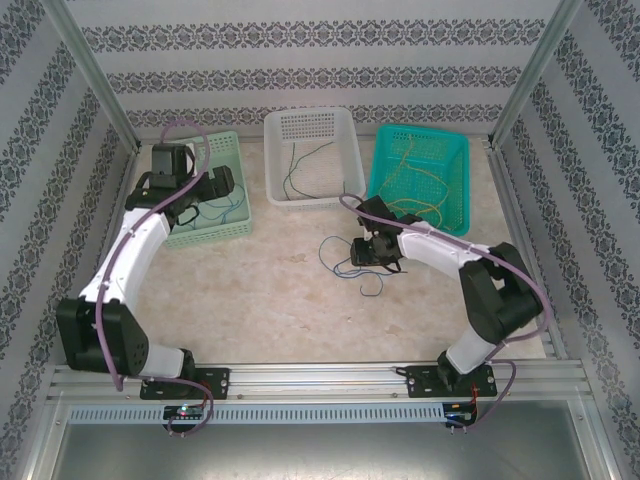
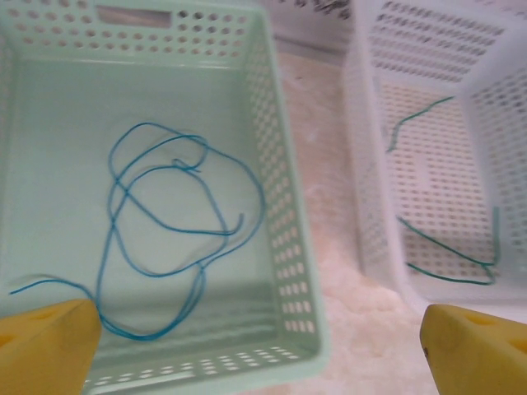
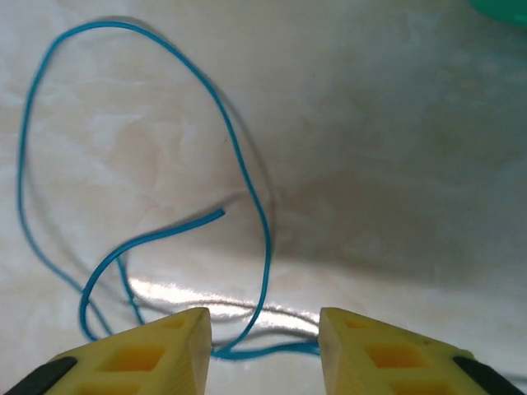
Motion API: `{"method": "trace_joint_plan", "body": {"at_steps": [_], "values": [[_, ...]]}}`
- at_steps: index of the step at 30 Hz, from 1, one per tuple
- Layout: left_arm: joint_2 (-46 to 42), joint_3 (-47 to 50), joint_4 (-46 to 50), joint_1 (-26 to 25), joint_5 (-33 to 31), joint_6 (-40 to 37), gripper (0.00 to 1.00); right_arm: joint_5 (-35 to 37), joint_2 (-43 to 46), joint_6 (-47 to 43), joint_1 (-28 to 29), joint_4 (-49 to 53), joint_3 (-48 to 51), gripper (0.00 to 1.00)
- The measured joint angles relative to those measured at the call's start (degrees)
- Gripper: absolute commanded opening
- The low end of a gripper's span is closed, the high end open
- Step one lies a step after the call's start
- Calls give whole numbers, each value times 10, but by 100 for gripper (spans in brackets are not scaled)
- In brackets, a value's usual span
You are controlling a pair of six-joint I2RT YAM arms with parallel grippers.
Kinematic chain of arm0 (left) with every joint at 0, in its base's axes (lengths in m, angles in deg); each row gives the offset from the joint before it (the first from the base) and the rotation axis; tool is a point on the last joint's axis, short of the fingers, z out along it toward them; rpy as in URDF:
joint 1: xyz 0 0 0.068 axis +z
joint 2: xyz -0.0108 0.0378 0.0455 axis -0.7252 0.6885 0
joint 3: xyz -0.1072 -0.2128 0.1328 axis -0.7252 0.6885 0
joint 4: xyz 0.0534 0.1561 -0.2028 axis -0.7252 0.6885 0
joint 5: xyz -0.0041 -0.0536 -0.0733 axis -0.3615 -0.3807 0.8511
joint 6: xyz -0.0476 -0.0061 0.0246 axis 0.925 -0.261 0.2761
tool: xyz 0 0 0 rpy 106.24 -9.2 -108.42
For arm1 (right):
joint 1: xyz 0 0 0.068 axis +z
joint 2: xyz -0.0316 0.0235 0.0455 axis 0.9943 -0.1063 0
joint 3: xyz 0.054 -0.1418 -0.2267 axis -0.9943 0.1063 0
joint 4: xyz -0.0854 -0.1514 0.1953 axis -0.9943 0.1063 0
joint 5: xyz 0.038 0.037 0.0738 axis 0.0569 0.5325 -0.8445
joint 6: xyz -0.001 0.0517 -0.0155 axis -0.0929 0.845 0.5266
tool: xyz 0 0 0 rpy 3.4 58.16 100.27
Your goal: Untangle the cables
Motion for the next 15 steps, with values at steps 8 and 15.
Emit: {"method": "trace_joint_plan", "body": {"at_steps": [8,15], "values": [[-90,72,-22,-47,10,8,100,33,-45,-18,4,-19,-33,33],[-99,72,-24,-56,10,9,100,89,-81,-32,38,-17,-62,32]]}}
